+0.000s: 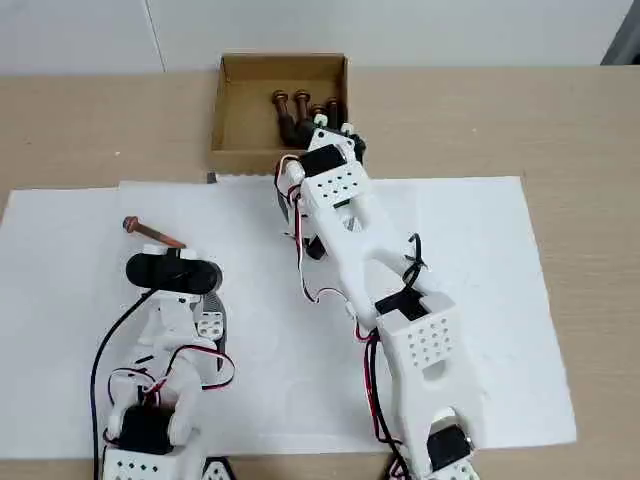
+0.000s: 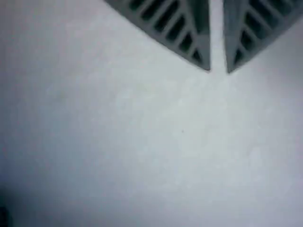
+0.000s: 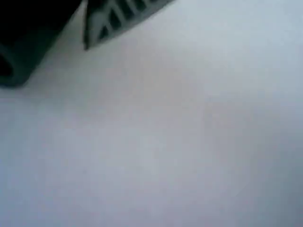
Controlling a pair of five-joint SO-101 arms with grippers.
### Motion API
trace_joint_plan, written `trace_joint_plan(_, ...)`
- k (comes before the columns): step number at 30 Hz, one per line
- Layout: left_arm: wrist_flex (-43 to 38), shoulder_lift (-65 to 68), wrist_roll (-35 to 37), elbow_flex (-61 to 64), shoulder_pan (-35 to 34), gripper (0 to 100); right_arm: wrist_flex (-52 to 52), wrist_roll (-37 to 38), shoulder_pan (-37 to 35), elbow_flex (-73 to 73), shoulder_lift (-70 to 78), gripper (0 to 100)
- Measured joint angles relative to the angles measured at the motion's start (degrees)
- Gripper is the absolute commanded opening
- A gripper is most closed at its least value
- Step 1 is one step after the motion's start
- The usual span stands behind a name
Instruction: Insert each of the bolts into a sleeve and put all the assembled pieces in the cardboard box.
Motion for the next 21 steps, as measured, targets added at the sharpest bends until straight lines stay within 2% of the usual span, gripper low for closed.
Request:
trace_joint_plan(3,0.00,0.00,0.00,0.00,0.00,1,0.09,0.00,0.44,0.00,0.00,0.0)
trace_joint_plan(14,0.00,0.00,0.00,0.00,0.00,1,1.76,0.00,0.44,0.00,-1.49,0.3)
trace_joint_plan(21,0.00,0.00,0.00,0.00,0.00,1,6.07,3.69,0.09,0.00,-13.10,0.3)
